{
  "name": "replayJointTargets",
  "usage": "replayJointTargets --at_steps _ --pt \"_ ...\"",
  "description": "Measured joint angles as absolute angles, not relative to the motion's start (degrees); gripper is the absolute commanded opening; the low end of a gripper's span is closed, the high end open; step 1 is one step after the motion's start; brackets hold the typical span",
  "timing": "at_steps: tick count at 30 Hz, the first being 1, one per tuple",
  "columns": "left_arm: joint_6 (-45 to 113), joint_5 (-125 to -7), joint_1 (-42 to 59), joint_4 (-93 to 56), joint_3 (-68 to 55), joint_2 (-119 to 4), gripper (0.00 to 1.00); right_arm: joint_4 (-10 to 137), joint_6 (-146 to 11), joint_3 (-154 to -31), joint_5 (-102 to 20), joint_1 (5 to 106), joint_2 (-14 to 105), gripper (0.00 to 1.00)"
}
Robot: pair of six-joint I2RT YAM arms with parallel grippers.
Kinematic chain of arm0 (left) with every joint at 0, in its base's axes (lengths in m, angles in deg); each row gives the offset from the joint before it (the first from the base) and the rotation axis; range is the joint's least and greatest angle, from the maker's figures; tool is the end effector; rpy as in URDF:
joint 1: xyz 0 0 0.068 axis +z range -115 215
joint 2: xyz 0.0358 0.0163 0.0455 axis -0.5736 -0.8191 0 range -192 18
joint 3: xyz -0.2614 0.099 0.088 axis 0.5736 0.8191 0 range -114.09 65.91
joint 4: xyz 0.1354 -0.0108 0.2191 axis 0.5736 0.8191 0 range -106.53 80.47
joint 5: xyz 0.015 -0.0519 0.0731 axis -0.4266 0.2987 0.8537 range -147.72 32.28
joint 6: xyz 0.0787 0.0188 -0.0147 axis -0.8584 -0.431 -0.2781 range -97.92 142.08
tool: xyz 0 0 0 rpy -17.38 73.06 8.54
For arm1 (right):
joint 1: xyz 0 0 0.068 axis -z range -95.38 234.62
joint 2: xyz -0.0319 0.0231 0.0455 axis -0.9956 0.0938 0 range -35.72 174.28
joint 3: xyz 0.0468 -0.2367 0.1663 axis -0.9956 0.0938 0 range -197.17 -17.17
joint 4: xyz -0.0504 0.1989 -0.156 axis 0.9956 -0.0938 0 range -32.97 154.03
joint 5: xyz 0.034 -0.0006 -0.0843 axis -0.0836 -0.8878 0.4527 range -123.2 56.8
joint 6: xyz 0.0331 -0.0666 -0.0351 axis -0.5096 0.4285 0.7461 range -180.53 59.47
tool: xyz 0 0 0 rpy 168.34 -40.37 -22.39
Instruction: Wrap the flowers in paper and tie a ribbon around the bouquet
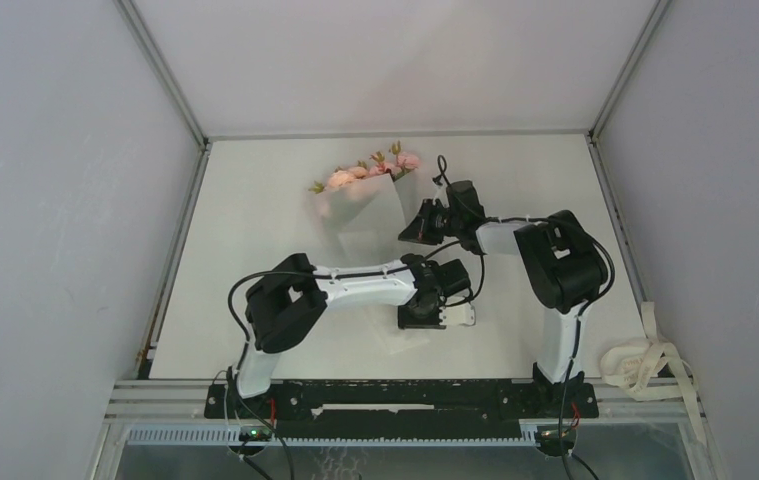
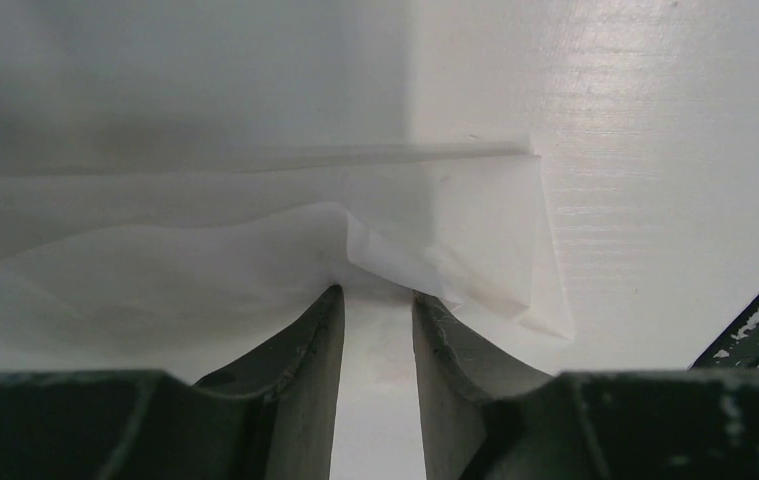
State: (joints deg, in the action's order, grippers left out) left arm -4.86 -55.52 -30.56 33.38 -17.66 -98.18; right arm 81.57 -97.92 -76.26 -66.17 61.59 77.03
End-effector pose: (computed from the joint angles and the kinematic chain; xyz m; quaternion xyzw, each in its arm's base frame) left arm 0.1680 -0.3630 0.1455 0.7199 0.6908 -0.0035 0.0679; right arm 0.3801 0.2040 0.1386 -0.0207 0.8642 0.4372 0.2482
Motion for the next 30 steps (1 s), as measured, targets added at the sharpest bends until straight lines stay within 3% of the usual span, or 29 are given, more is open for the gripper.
replayJointTargets --at_steps 4,9,11,12,13,16,19,26,30 --pt "-4.9 -55.6 -30.3 33.4 -17.7 -98.3 0.38 78.8 -96.7 -76.1 -61.3 60.9 73.7 0.38" --pt "-5.0 -55.6 -30.3 33.2 -17.5 -98.3 0.38 67.8 -92.1 -76.0 -46.7 61.2 61.8 0.54" --pt "-5.0 -55.6 -30.3 33.0 -17.3 -98.2 0.38 61.3 -90.2 -76.0 -36.1 62.2 55.5 0.74" --pt "-5.0 -55.6 -30.3 33.0 -17.3 -98.2 0.38 57.7 -89.4 -76.0 -29.6 62.9 52.1 0.94" --pt "-5.0 -55.6 -30.3 33.0 -17.3 -98.2 0.38 55.4 -89.2 -76.0 -24.8 63.6 49.8 0.99" --pt "-5.0 -55.6 -30.2 32.9 -17.1 -98.2 0.38 47.5 -91.0 -73.9 -6.4 68.7 41.4 1.00" --pt "-5.0 -56.0 -30.0 32.9 -17.1 -98.2 0.38 40.2 -97.4 -68.3 2.4 80.1 35.9 1.00" --pt "-5.0 -56.6 -29.7 32.7 -17.0 -98.1 0.39 30.3 -111.8 -45.4 2.7 103.5 20.7 1.00" --pt "-5.0 -56.8 -29.7 32.7 -16.9 -98.0 0.39 28.2 -113.6 -41.0 1.0 113.9 9.5 1.00"
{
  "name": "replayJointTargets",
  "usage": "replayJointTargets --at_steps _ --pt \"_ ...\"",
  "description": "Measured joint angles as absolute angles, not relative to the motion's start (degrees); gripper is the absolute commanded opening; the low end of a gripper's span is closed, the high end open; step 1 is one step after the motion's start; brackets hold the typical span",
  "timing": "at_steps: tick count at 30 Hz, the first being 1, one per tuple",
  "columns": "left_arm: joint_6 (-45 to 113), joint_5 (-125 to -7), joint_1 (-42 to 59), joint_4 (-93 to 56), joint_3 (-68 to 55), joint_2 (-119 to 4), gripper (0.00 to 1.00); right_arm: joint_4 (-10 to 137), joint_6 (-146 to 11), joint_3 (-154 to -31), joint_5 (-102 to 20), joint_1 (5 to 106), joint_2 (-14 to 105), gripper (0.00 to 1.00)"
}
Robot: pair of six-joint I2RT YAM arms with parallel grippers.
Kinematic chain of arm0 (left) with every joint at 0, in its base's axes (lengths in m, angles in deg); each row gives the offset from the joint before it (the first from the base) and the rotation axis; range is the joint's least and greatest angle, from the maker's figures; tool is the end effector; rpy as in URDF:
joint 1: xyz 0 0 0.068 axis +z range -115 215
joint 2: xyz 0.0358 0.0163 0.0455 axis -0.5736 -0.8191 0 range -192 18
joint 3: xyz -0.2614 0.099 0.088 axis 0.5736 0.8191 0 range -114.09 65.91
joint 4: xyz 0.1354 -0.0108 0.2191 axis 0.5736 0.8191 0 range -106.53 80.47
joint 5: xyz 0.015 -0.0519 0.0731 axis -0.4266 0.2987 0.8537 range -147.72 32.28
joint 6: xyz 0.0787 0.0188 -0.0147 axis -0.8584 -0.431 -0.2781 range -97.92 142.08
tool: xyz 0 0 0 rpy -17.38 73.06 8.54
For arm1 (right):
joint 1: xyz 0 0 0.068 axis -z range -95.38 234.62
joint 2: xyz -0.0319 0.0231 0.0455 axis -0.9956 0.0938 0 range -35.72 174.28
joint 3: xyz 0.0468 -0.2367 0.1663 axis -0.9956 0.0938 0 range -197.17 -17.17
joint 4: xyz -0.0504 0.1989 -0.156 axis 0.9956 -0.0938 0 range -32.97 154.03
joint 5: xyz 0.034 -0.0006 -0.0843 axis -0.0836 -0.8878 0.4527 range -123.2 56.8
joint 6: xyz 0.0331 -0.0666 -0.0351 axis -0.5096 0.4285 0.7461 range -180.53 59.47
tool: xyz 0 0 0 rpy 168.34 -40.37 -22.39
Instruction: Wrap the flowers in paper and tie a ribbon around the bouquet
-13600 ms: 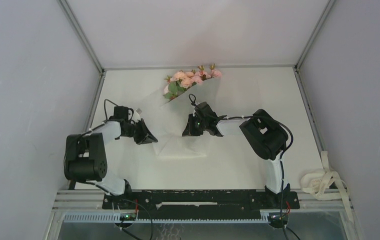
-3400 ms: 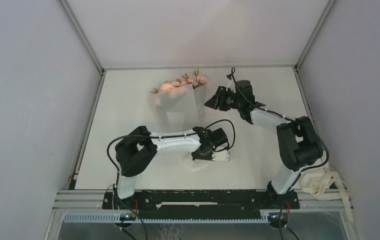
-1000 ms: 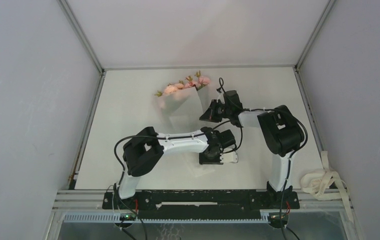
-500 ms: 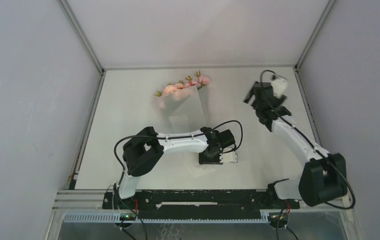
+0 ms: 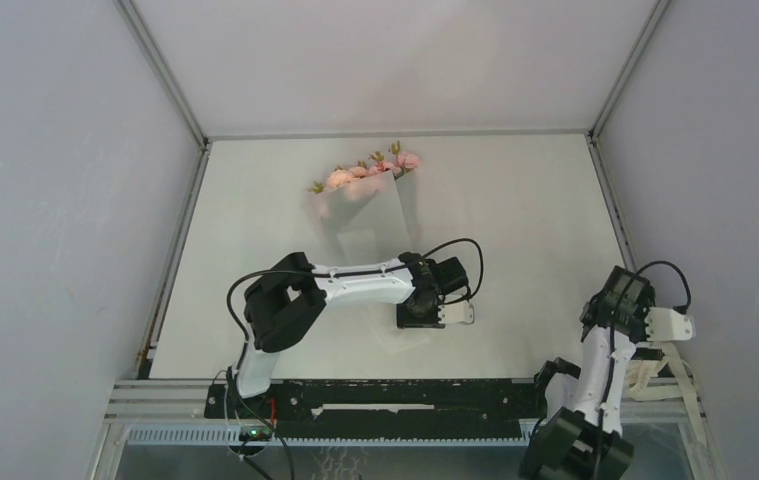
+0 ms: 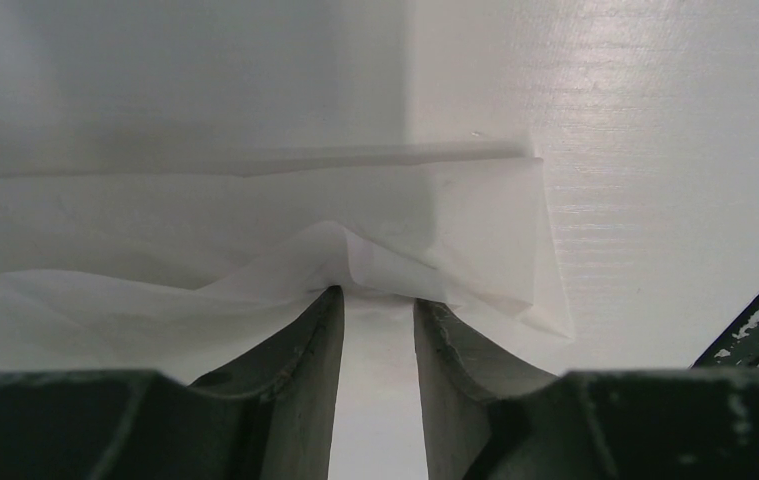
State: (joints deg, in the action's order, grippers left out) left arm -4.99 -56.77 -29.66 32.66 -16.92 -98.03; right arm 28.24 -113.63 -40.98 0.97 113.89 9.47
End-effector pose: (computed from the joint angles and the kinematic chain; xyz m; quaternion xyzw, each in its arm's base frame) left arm 0.1717 -0.3599 0.1434 0.7158 0.6951 -0.0135 0.0655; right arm 0.1006 -0.1024 0.1717 0.6663 0.6354 -0.2200 0.3225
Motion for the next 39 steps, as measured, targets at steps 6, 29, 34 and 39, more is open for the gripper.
replayJointTargets --at_steps 6,29,34,39 --pt "-5.0 -56.9 -29.6 32.7 -16.9 -98.0 0.39 35.3 -110.4 -38.7 -9.7 127.9 9.0 0.94" --pt "-4.9 -57.9 -29.1 32.7 -16.9 -98.0 0.40 50.5 -87.8 -60.9 -52.6 96.9 28.9 0.00" --pt "-4.9 -57.9 -29.1 32.7 -16.9 -98.0 0.40 53.0 -82.3 -72.6 -58.3 87.3 17.0 0.00" --pt "-4.9 -58.2 -29.0 32.7 -16.9 -98.0 0.40 53.5 -80.2 -77.0 -54.3 95.2 4.1 0.00"
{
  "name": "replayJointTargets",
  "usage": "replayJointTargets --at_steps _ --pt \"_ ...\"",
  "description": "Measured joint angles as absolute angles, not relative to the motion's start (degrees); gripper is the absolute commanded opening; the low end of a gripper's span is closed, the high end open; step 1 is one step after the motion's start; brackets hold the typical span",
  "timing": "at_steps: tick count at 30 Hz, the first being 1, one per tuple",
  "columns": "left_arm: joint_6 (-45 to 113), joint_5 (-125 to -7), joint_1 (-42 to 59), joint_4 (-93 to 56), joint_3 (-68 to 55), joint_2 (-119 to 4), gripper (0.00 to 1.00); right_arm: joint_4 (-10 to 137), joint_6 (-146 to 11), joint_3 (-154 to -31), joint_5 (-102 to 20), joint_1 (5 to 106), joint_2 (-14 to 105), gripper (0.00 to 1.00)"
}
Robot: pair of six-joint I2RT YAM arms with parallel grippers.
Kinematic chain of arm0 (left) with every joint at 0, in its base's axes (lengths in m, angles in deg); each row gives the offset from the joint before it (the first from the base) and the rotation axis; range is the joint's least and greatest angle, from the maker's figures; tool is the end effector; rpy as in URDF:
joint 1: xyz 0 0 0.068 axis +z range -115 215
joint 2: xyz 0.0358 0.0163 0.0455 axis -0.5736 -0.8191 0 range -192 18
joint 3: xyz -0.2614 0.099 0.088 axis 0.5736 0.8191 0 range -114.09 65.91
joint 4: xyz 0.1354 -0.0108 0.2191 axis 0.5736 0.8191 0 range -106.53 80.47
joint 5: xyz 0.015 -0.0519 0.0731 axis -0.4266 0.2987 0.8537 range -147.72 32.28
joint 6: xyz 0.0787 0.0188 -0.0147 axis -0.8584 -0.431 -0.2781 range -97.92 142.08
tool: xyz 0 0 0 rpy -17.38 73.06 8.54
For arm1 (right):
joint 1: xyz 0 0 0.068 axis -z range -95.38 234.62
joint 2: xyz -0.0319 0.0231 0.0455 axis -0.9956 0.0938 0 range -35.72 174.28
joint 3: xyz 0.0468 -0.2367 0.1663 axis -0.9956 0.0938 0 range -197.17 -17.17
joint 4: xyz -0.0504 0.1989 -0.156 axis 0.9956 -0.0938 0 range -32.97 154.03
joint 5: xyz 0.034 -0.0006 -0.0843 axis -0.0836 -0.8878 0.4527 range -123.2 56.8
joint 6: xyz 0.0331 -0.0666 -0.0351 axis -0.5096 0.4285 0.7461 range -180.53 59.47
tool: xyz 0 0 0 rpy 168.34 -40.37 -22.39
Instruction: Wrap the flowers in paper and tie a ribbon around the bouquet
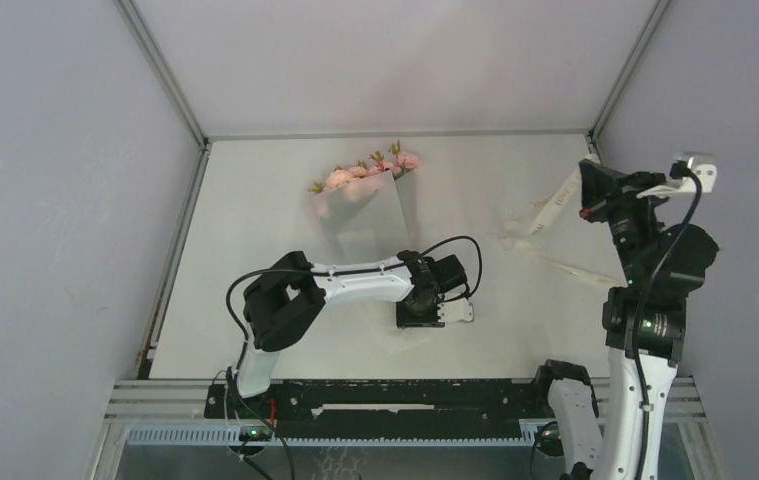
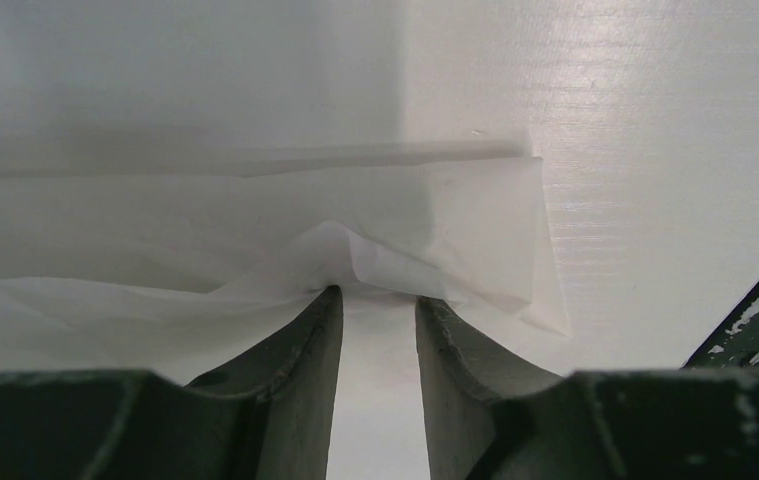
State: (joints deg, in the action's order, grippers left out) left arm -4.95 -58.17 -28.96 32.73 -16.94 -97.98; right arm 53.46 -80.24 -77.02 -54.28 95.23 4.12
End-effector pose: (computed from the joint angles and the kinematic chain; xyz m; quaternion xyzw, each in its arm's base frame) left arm 0.1745 -0.3585 0.1438 0.7118 0.6992 -0.0247 0.0617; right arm 0.1484 -0.0015 0.4580 0.0315 0.6500 0.1773 0.7383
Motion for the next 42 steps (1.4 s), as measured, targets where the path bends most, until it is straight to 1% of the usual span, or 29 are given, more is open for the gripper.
replayJointTargets --at_steps 4,6,8,10,14,17,19,20,22,25,27,29,32,36,42 --pt "-4.9 -58.3 -28.9 32.8 -17.0 -98.0 0.40 51.5 -81.5 -77.0 -55.8 104.1 3.7 0.00" --pt "-4.9 -58.4 -28.9 32.8 -17.0 -98.0 0.40 49.5 -83.3 -74.0 -57.8 106.2 6.3 0.00" --pt "-4.9 -58.4 -28.8 32.8 -17.0 -98.0 0.40 48.6 -83.8 -72.5 -58.9 105.9 7.5 0.00" --pt "-4.9 -58.5 -28.8 32.8 -17.0 -98.0 0.41 47.1 -84.0 -70.9 -61.2 103.4 9.7 0.00" --pt "-4.9 -58.6 -28.8 32.9 -17.0 -98.0 0.41 43.8 -83.4 -69.0 -70.9 93.9 12.0 0.00" --pt "-4.9 -58.8 -28.7 32.9 -17.0 -98.0 0.41 44.6 -83.4 -69.1 -78.2 88.1 9.3 0.00" --pt "-4.9 -58.9 -28.6 32.9 -17.0 -98.0 0.41 44.8 -83.4 -71.2 -80.8 86.8 5.4 0.00" --pt "-4.9 -59.0 -28.6 33.0 -17.0 -98.0 0.41 44.9 -83.4 -73.3 -80.9 87.0 4.3 0.00" --pt "-4.9 -59.0 -28.5 33.0 -17.1 -98.0 0.41 45.4 -83.4 -81.9 -80.9 87.6 3.8 0.00" --pt "-4.9 -59.0 -28.5 33.0 -17.1 -98.0 0.41 50.4 -83.8 -97.5 -80.9 88.1 6.0 0.00" --pt "-4.9 -59.0 -28.5 33.0 -17.1 -98.0 0.41 53.6 -83.8 -103.7 -80.9 88.1 6.2 0.00" --pt "-4.9 -59.0 -28.5 33.0 -17.1 -98.0 0.42 55.5 -83.3 -106.9 -80.0 88.1 5.8 0.00" --pt "-4.9 -59.1 -28.5 33.1 -17.2 -98.1 0.41 55.9 -81.7 -105.6 -76.2 88.1 4.8 0.00" --pt "-4.9 -59.1 -28.5 33.1 -17.2 -98.1 0.42 52.4 -80.2 -97.4 -69.3 88.3 5.5 0.00" --pt "-4.9 -59.2 -28.5 33.3 -17.3 -98.1 0.42 43.8 -80.7 -87.1 -58.7 89.4 13.6 0.00"
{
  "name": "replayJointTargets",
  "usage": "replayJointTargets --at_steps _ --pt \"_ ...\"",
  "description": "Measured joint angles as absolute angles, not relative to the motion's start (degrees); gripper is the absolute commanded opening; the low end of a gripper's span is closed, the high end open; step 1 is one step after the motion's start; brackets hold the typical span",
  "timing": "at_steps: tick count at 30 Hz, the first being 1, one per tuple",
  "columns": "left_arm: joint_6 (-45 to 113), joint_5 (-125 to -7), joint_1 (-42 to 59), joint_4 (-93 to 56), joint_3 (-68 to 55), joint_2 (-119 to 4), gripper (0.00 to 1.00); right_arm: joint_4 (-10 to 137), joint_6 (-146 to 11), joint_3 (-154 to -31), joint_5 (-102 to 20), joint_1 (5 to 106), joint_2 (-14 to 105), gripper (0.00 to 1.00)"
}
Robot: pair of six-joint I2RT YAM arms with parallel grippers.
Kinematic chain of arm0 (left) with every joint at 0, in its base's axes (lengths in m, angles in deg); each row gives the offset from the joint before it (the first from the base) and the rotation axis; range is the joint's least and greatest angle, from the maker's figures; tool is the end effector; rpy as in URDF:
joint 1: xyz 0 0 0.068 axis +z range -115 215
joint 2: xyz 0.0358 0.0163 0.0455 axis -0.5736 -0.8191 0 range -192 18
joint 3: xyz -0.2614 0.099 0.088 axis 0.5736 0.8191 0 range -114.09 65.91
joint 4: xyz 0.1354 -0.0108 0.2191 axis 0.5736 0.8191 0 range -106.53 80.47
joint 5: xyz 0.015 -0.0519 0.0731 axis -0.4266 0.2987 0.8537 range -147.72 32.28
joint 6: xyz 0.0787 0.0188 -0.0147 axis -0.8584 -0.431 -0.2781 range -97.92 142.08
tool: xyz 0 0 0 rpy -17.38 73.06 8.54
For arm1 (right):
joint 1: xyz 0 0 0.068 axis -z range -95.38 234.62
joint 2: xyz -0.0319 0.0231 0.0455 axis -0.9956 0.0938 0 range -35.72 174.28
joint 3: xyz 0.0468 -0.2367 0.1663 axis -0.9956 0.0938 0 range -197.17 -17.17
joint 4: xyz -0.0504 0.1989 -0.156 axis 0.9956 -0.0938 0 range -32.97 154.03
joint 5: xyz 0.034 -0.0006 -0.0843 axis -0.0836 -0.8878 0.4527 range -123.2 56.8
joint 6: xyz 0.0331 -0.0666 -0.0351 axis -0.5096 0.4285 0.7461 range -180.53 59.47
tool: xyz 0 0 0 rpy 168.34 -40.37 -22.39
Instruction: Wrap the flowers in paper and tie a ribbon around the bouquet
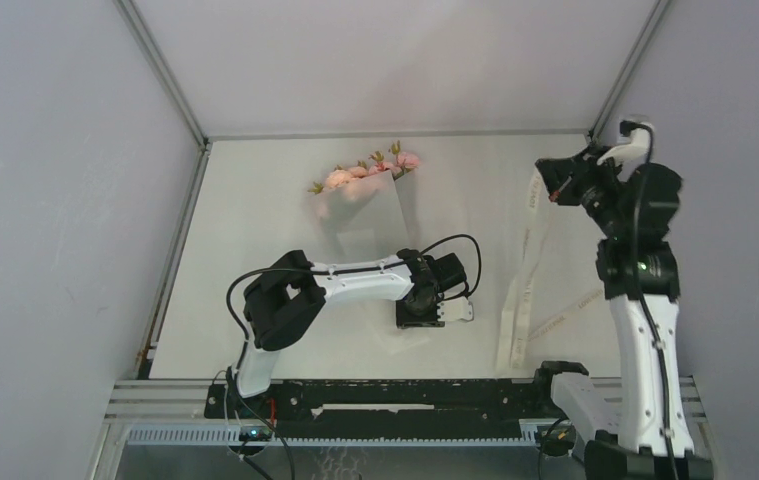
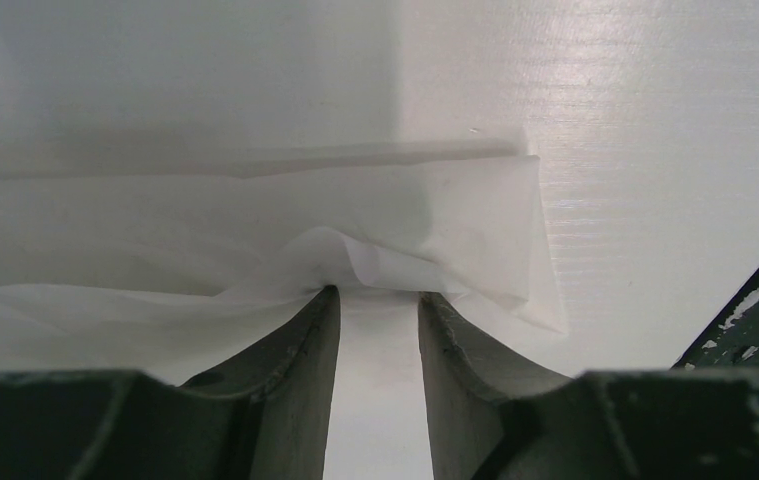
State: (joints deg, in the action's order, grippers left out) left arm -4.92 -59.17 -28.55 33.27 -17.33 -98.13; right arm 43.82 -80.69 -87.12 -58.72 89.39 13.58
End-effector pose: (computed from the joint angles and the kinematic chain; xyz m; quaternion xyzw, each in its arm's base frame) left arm 0.1761 -0.3580 0.1443 0.7096 0.7016 -0.0320 0.0566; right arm 0.1792 0.0161 0.4717 -0.0048 0.7046 0.2468 0.6653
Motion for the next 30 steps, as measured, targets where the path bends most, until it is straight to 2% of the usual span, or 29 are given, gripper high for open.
replayJointTargets --at_steps 3,4,5,6,7,10,14,16,19,22,26,30 --pt "-4.9 -59.2 -28.5 33.3 -17.4 -98.2 0.42 41.9 -82.2 -80.5 -55.5 90.4 18.8 0.00" --pt "-4.9 -59.2 -28.5 33.3 -17.4 -98.2 0.42 41.7 -82.7 -78.3 -54.7 90.8 20.5 0.07" --pt "-4.9 -59.2 -28.5 33.3 -17.4 -98.2 0.42 41.2 -83.0 -76.4 -54.1 91.3 22.1 0.18" --pt "-4.9 -59.3 -28.5 33.4 -17.4 -98.2 0.42 40.6 -83.1 -74.7 -53.2 91.9 24.3 0.36" --pt "-4.9 -59.3 -28.5 33.4 -17.4 -98.2 0.42 39.9 -83.3 -73.7 -52.2 92.8 26.8 0.45" --pt "-4.9 -59.4 -28.5 33.4 -17.4 -98.2 0.42 38.9 -83.5 -73.0 -49.9 97.3 34.5 0.56" --pt "-4.9 -59.4 -28.4 33.5 -17.5 -98.2 0.43 36.1 -83.2 -73.2 -43.9 101.3 43.9 0.58" --pt "-4.9 -59.4 -28.4 33.5 -17.5 -98.2 0.43 33.0 -83.0 -73.2 -38.8 97.4 44.4 0.60" --pt "-4.9 -59.4 -28.4 33.5 -17.5 -98.2 0.43 29.9 -82.7 -73.2 -34.0 85.4 41.7 0.60" --pt "-4.9 -59.4 -28.4 33.5 -17.5 -98.2 0.43 28.2 -83.0 -72.2 -33.3 76.7 37.7 0.57" --pt "-4.9 -59.4 -28.4 33.6 -17.5 -98.3 0.43 28.6 -83.7 -66.0 -35.3 74.4 33.5 0.48" --pt "-4.9 -59.4 -28.4 33.6 -17.6 -98.3 0.43 29.9 -84.0 -63.3 -36.9 74.4 40.0 0.48"
